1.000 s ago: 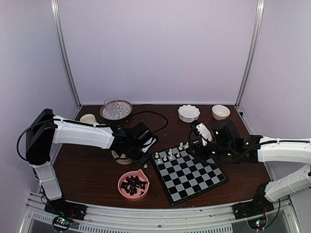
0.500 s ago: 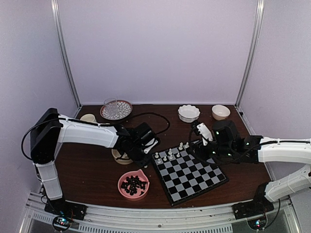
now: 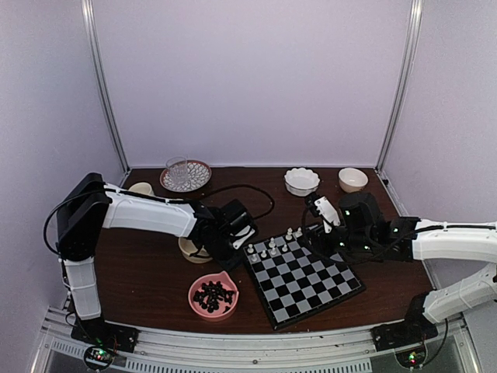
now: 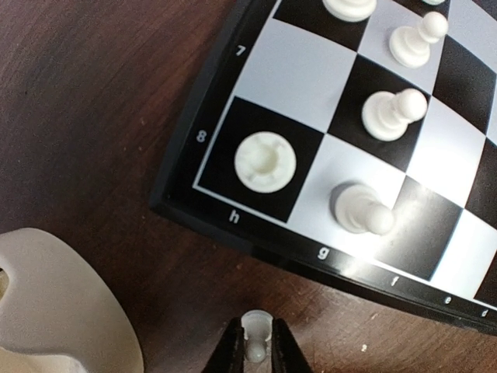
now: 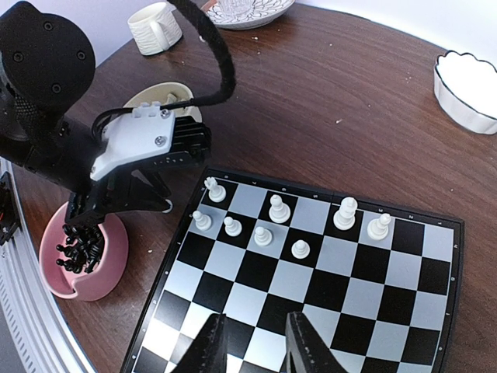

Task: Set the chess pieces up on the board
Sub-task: Pick up the pawn from the center of the board.

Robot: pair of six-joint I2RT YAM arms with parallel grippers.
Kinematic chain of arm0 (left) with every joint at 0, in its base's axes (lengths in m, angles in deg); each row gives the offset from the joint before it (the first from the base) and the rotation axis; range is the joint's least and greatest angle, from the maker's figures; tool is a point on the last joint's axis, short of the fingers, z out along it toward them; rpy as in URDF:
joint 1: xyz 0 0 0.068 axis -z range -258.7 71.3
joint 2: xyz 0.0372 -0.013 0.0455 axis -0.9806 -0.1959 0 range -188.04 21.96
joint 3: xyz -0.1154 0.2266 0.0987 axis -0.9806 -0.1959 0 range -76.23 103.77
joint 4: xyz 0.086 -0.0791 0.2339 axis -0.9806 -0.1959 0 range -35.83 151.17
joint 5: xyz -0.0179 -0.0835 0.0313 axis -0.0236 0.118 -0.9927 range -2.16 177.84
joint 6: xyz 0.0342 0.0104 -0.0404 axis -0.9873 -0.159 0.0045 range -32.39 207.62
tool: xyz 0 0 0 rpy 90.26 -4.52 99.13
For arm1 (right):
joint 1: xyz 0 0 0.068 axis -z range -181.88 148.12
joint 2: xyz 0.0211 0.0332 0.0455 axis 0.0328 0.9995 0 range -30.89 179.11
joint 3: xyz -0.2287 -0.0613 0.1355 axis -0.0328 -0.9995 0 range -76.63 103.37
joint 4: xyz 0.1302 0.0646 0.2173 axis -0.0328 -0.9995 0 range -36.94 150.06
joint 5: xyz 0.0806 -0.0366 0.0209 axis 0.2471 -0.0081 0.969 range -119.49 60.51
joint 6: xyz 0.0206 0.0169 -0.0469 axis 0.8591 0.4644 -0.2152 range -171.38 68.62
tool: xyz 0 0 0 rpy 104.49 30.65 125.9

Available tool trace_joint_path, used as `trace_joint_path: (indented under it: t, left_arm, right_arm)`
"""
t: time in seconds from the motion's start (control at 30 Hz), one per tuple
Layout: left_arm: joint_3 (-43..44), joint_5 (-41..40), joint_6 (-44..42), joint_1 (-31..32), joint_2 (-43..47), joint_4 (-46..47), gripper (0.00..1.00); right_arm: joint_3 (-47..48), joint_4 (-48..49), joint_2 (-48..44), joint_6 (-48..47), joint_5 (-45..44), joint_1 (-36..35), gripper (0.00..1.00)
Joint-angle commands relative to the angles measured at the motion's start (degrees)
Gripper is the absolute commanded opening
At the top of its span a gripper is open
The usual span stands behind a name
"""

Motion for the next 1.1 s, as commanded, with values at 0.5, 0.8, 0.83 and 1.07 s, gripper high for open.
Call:
trace_joint_path:
  t: [0.5, 0.8, 0.83, 1.07]
  left_arm:
    - [1.2, -0.2, 0.4, -0.4, 3.3, -2.6, 0.00]
    - [0.3, 1.2, -1.0, 2.5, 8.9, -1.6, 0.00]
    - [0.3, 1.6, -1.5, 3.1, 9.2, -1.1, 0.00]
    - [0.4, 4.9, -4.8, 7.9, 9.9, 5.0, 0.00]
  right_arm:
    - [-2.0, 1.9, -3.6, 0.8, -3.4, 0.3, 0.28]
    - [-3.7, 2.9, -6.8, 0.4, -7.2, 0.4, 0.28]
    - [-4.0, 3.1, -7.1, 0.4, -7.8, 0.4, 0.28]
    - [-5.8, 4.2, -9.6, 0.2, -12.0, 0.4, 0.28]
